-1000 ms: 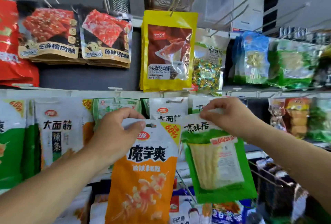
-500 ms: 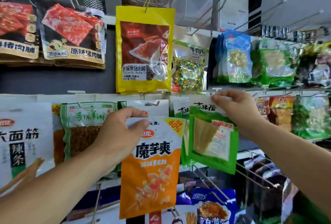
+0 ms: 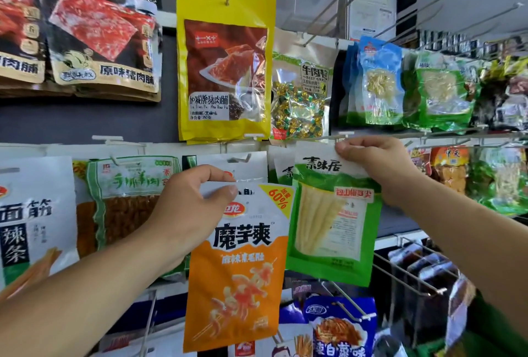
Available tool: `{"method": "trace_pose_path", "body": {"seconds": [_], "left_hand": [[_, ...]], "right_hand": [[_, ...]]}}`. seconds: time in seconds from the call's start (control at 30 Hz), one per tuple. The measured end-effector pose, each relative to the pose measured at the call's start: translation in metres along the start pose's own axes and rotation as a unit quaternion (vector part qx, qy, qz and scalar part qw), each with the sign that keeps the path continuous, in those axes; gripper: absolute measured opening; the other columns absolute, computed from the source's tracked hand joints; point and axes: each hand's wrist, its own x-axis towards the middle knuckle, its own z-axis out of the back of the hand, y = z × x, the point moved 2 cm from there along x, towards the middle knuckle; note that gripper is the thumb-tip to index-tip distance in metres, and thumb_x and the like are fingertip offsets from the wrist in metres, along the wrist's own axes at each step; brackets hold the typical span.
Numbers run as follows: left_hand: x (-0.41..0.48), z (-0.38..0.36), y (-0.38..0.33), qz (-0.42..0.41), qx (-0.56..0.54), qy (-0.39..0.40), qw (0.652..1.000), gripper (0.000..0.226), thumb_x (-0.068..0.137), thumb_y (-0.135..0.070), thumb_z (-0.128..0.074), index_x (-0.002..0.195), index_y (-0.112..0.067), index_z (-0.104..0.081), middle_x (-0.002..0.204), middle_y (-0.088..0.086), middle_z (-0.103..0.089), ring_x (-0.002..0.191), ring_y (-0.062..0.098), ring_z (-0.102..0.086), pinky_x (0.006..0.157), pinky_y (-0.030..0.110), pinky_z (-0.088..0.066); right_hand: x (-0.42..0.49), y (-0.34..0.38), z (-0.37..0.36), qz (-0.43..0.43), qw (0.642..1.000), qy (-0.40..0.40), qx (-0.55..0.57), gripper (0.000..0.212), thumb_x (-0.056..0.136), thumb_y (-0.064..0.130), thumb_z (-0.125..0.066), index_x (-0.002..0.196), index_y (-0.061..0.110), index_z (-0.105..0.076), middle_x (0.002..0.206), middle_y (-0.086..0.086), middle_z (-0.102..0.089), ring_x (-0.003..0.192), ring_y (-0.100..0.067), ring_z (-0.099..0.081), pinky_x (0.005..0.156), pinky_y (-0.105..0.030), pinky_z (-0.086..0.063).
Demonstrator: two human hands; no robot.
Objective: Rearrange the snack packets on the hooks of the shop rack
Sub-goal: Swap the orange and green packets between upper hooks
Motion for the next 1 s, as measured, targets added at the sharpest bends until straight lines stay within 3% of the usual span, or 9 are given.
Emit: {"method": "trace_pose_path", "body": {"seconds": [0.13, 0.27, 0.37, 0.47, 0.57, 0.63, 0.73, 0.87, 1.0], "left_hand": [[0.001, -0.003, 0.0, -0.001, 0.003, 0.007, 1.0, 0.002, 0.095, -0.026, -0.072, 0.096, -0.027, -0.073, 0.105, -0.022, -0.063, 0.09, -0.014, -0.051, 0.071, 0.006, -0.035], [0.002, -0.001, 0.001, 0.003, -0.002, 0.009, 1.0, 0.002, 0.096, -0.025, -0.072, 0.095, -0.027, -0.072, 0.102, -0.026, -0.06, 0.09, -0.014, -0.051, 0.071, 0.007, -0.035], [0.002, 0.0, 0.003, 0.006, -0.006, 0.009, 1.0, 0.002, 0.096, -0.024, -0.071, 0.097, -0.026, -0.073, 0.099, -0.032, -0.055, 0.089, -0.016, -0.049, 0.071, 0.006, -0.034], [0.001, 0.003, 0.008, 0.008, -0.023, 0.013, 1.0, 0.005, 0.096, -0.023, -0.071, 0.099, -0.027, -0.073, 0.101, -0.033, -0.055, 0.089, -0.017, -0.047, 0.075, 0.005, -0.032], [-0.001, 0.005, 0.012, 0.013, -0.021, 0.017, 1.0, 0.006, 0.096, -0.023, -0.071, 0.099, -0.027, -0.074, 0.102, -0.027, -0.059, 0.089, -0.017, -0.049, 0.075, 0.006, -0.033], [-0.002, 0.006, 0.015, 0.016, -0.018, 0.016, 1.0, 0.004, 0.095, -0.023, -0.073, 0.097, -0.027, -0.074, 0.109, -0.017, -0.068, 0.099, -0.008, -0.058, 0.083, 0.013, -0.04], [-0.003, 0.009, 0.018, 0.024, -0.026, 0.015, 0.999, 0.004, 0.094, -0.023, -0.074, 0.094, -0.027, -0.074, 0.117, -0.005, -0.072, 0.115, 0.012, -0.062, 0.097, 0.028, -0.039], [-0.007, 0.006, 0.016, 0.033, -0.021, 0.021, 0.999, 0.005, 0.094, -0.021, -0.073, 0.094, -0.025, -0.074, 0.1, -0.008, -0.07, 0.11, 0.025, -0.067, 0.096, 0.037, -0.047], [-0.01, 0.011, 0.015, 0.03, -0.024, 0.017, 0.999, 0.005, 0.094, -0.02, -0.073, 0.093, -0.025, -0.074, 0.107, -0.01, -0.072, 0.107, 0.011, -0.065, 0.086, 0.023, -0.045]], "right_hand": [[0.009, 0.002, -0.002, -0.014, 0.999, 0.027, 0.022, 0.025, 0.089, 0.01, -0.08, 0.068, 0.015, -0.068, 0.066, -0.006, -0.075, 0.056, -0.021, -0.072, 0.06, -0.032, -0.062], [0.016, -0.004, -0.002, -0.071, 0.996, 0.039, 0.036, 0.009, 0.092, 0.012, -0.075, 0.084, 0.013, -0.071, 0.075, -0.011, -0.077, 0.057, -0.026, -0.073, 0.057, -0.034, -0.061], [0.023, -0.013, 0.002, -0.068, 0.996, -0.038, 0.032, 0.006, 0.093, 0.018, -0.077, 0.09, 0.013, -0.075, 0.091, -0.015, -0.081, 0.069, -0.027, -0.076, 0.065, -0.037, -0.063], [0.028, -0.029, 0.003, -0.006, 0.992, -0.087, -0.095, 0.019, 0.095, 0.024, -0.075, 0.079, 0.015, -0.072, 0.09, -0.01, -0.078, 0.07, -0.022, -0.071, 0.062, -0.028, -0.057], [0.033, -0.042, -0.007, 0.091, 0.965, -0.147, -0.196, 0.018, 0.102, 0.031, -0.063, 0.107, 0.016, -0.072, 0.101, -0.006, -0.073, 0.094, -0.031, -0.069, 0.079, -0.041, -0.058], [0.024, -0.045, -0.009, 0.147, 0.93, -0.214, -0.261, 0.029, 0.104, 0.029, -0.055, 0.13, 0.017, -0.061, 0.124, -0.007, -0.06, 0.11, -0.029, -0.059, 0.09, -0.043, -0.051], [-0.01, -0.054, -0.012, 0.284, 0.858, -0.283, -0.322, 0.027, 0.097, 0.025, -0.059, 0.118, 0.007, -0.057, 0.121, -0.018, -0.052, 0.109, -0.037, -0.051, 0.09, -0.051, -0.045], [-0.045, -0.09, -0.033, 0.403, 0.755, -0.17, -0.489, 0.032, 0.09, 0.03, -0.067, 0.113, 0.01, -0.072, 0.121, -0.017, -0.064, 0.114, -0.041, -0.055, 0.093, -0.053, -0.047], [-0.032, -0.101, -0.044, 0.3, 0.789, -0.051, -0.533, 0.056, 0.095, 0.053, -0.052, 0.143, 0.025, -0.061, 0.152, -0.016, -0.049, 0.142, -0.044, -0.04, 0.113, -0.062, -0.041]]}}
